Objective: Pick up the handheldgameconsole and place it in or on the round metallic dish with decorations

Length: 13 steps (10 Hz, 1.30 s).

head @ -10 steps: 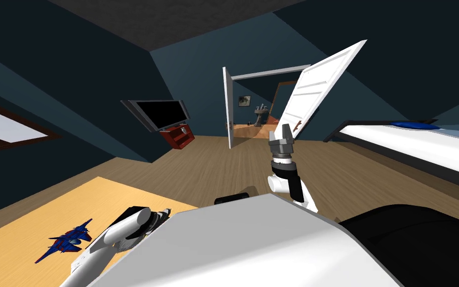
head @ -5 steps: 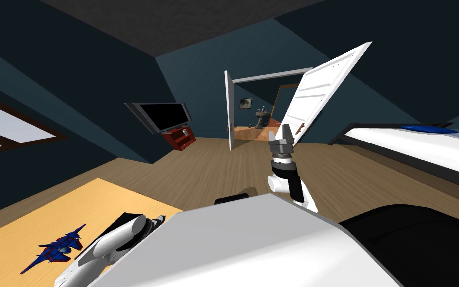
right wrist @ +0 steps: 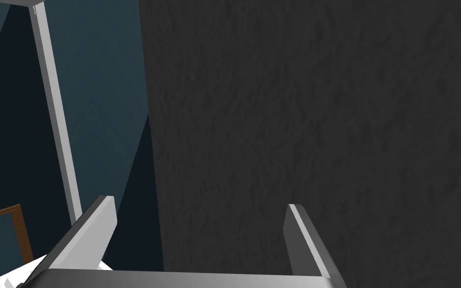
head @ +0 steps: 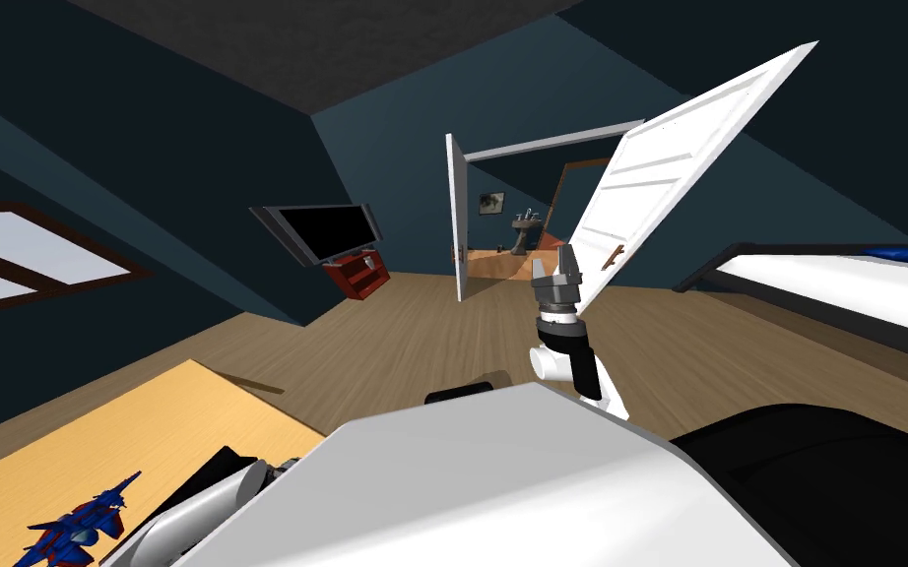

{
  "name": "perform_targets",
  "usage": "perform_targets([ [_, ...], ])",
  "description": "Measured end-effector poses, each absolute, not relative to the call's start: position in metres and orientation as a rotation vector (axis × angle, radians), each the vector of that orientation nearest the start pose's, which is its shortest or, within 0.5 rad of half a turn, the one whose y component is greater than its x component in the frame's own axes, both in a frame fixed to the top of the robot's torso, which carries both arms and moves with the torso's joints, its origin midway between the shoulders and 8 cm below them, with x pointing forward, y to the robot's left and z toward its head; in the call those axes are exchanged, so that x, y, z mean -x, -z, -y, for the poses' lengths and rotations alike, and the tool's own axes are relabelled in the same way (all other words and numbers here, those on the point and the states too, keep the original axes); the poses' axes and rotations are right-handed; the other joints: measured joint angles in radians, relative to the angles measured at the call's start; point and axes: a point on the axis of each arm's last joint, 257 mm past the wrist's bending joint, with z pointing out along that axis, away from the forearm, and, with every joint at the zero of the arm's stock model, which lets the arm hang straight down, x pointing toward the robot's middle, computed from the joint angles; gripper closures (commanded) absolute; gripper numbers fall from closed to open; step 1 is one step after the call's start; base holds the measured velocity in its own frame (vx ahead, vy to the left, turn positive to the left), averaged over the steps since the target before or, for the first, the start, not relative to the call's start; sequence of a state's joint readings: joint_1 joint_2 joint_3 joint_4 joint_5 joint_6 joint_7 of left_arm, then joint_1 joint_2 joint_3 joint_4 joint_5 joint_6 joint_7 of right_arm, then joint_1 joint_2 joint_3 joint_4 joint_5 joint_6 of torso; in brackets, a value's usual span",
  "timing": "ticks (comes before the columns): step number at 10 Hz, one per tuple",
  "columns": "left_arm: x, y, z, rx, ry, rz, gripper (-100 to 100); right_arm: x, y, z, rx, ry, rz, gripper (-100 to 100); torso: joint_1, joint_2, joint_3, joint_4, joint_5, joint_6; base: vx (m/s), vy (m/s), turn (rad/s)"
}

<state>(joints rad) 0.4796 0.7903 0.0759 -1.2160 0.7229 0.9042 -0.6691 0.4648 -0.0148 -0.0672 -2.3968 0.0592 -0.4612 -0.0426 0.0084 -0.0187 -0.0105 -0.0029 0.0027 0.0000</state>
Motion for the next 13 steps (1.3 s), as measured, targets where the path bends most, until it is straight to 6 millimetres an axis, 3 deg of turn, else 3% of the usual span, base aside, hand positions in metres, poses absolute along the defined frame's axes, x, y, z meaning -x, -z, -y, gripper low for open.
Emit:
perform_targets([
  [5, -0.003, 0.509, -0.635, 1.776, -0.487, -2.379, 100, -0.324, -0.08, 0.282, -0.529, -1.271, -0.569, 0, 0.005, 0.002, 0.001, 0.0, 0.002, -0.002, 0.128, -0.007, 0.054],
  [13, 0.08, 0.489, -0.687, 1.654, -0.7, -2.34, 100, -0.324, -0.08, 0.282, -0.529, -1.271, -0.569, 0, 0.007, -0.002, -0.002, -0.002, 0.0, -0.001, 0.16, 0.001, 0.061],
])
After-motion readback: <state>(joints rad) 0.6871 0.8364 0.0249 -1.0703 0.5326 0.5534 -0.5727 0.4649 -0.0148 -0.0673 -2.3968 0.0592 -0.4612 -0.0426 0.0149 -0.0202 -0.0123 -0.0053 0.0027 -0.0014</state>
